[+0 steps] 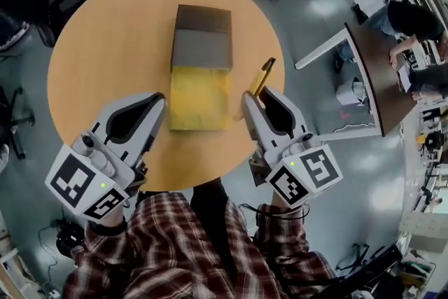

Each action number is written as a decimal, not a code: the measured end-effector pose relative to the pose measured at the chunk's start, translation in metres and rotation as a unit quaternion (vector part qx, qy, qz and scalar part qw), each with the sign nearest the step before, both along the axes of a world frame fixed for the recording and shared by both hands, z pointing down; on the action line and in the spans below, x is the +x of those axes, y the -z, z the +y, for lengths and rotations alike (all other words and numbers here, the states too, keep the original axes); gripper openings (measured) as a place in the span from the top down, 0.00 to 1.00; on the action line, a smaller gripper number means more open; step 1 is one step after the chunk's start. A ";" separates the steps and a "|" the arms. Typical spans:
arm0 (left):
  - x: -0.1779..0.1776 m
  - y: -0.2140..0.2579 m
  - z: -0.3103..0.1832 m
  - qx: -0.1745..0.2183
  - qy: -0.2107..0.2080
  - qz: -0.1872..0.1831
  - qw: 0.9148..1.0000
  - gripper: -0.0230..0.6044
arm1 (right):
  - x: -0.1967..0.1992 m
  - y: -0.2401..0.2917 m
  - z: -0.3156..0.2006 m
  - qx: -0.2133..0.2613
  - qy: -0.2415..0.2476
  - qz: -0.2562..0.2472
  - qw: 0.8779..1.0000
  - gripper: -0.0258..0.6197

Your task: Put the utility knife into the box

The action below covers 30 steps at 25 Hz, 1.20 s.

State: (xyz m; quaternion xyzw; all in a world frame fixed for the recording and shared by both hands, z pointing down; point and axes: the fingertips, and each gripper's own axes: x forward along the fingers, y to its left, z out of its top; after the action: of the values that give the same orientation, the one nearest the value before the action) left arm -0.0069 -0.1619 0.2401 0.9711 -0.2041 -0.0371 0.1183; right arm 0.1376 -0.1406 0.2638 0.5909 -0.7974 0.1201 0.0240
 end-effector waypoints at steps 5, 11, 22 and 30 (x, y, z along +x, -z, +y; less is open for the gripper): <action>0.031 0.001 -0.011 -0.013 0.102 -0.003 0.995 0.95 | 0.032 -0.004 -0.036 -0.024 0.107 0.014 0.994 0.77; 0.041 -0.008 -0.004 -0.027 0.182 -0.010 0.983 0.95 | 0.030 -0.024 -0.062 -0.054 0.218 0.042 0.974 0.77; 0.039 -0.021 0.001 -0.041 0.202 -0.013 0.978 0.95 | 0.000 -0.097 -0.093 -0.138 0.307 0.164 0.927 0.77; 0.023 -0.033 0.010 -0.055 0.227 -0.007 0.972 0.95 | -0.025 -0.189 -0.098 -0.225 0.367 0.260 0.864 0.77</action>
State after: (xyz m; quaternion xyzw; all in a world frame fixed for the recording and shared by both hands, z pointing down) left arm 0.0160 -0.1520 0.2726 0.8914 -0.4220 -0.0451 0.1589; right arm 0.1129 -0.2390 0.4526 0.2437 -0.8726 0.1209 0.4057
